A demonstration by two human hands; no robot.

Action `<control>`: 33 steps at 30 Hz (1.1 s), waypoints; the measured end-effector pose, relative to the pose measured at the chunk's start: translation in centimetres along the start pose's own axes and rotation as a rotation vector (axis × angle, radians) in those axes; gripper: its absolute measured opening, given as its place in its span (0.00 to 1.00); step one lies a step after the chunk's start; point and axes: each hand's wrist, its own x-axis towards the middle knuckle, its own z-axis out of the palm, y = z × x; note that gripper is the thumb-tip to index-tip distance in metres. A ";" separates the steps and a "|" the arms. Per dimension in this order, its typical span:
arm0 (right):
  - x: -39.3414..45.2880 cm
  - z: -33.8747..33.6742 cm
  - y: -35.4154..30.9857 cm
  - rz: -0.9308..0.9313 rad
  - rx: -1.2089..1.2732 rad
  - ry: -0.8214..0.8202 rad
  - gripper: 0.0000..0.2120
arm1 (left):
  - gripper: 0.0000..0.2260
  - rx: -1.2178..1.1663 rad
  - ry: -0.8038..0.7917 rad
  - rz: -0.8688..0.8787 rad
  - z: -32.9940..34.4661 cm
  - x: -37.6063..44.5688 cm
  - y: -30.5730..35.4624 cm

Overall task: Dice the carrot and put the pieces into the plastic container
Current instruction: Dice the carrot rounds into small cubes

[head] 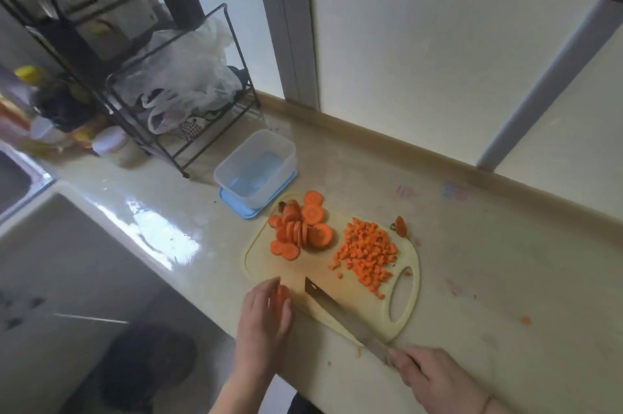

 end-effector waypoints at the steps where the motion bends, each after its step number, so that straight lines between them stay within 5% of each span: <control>1: 0.3 -0.1 0.1 0.007 0.025 -0.018 0.17 | 0.14 0.014 0.002 0.006 0.2 -0.3 0.0; 10: 1.9 -3.0 0.5 0.245 0.317 0.012 0.22 | 0.12 0.021 -0.081 0.488 3.9 1.1 1.8; 17: 0.0 -1.1 -1.7 0.139 0.075 0.120 0.19 | 0.10 0.039 -0.116 0.596 4.5 0.5 1.1; 27: 0.2 -0.2 -0.8 0.095 0.012 0.156 0.44 | 0.14 0.053 -0.247 0.625 4.6 1.6 0.9; 33: -0.3 0.1 -1.1 0.118 -0.037 0.179 0.35 | 0.13 0.013 -0.249 0.589 4.3 1.6 1.0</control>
